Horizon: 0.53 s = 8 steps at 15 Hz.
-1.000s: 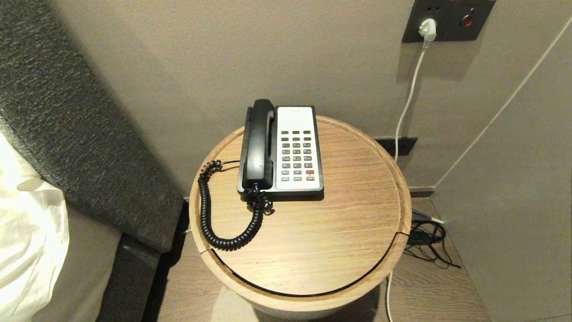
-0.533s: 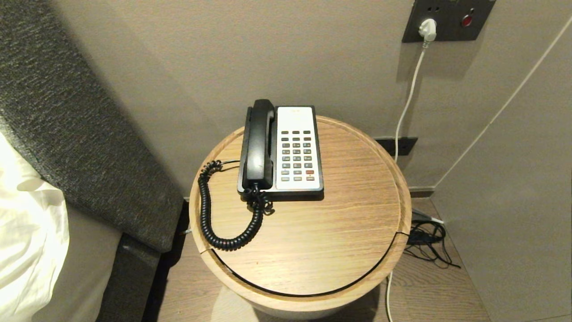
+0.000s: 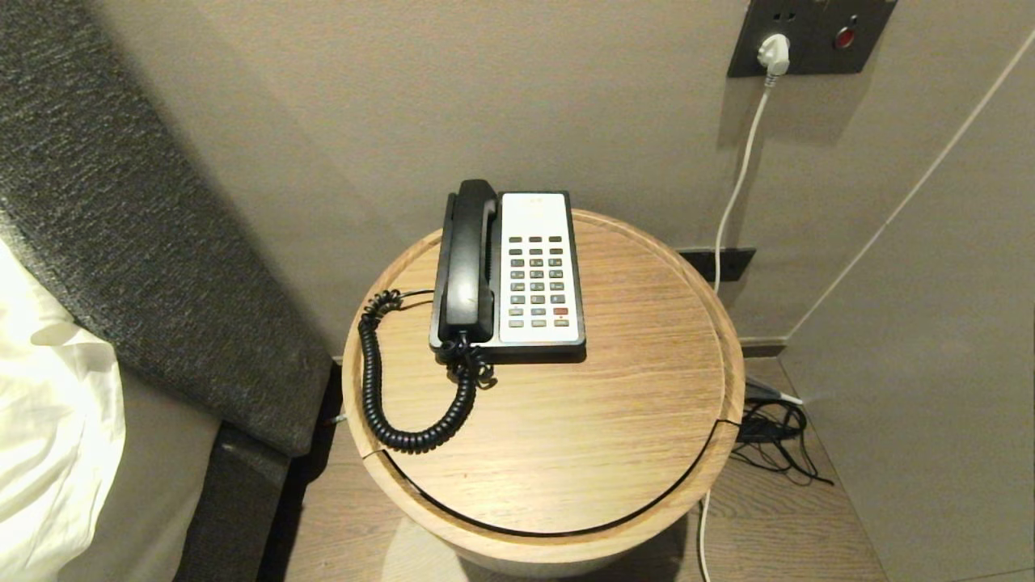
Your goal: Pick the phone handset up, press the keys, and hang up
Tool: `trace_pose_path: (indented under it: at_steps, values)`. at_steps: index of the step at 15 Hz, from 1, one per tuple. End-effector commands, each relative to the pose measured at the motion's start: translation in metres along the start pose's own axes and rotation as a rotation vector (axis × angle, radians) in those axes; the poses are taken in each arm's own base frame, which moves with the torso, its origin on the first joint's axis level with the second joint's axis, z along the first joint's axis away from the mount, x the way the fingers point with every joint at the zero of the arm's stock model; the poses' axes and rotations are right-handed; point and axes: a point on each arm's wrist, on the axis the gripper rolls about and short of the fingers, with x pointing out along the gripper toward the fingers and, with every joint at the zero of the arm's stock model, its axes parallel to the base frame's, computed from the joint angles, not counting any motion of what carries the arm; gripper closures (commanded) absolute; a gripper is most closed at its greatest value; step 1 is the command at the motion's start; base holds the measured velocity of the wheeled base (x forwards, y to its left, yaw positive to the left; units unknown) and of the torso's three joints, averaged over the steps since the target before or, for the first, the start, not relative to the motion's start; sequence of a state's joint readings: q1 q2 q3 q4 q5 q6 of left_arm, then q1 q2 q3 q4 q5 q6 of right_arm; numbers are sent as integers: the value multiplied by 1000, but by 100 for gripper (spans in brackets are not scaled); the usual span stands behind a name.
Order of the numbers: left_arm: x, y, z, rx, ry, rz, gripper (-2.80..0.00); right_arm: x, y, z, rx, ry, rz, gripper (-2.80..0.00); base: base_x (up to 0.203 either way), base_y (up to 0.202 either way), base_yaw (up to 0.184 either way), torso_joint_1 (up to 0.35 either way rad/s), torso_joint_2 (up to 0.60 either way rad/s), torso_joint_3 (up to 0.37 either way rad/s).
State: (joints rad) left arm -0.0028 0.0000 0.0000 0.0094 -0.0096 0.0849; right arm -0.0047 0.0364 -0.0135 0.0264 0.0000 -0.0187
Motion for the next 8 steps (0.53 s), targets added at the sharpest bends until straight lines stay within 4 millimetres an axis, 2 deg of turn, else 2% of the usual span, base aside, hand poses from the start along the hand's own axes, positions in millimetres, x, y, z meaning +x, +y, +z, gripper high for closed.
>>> trace_pose_path:
  at_steps: [1, 6, 8]
  values:
    - [0, 0, 0, 1, 3, -2, 0, 0, 0, 0, -1, 1, 0, 0, 0, 0, 0, 0, 0, 0]
    - [0, 0, 0, -1, 3, -3, 0, 0, 0, 0, -1, 1, 0, 0, 0, 0, 0, 1, 0, 7]
    - [0, 0, 0, -4, 3, -4, 0, 0, 0, 0, 0, 3, 0, 0, 0, 0, 0, 1, 4, 138]
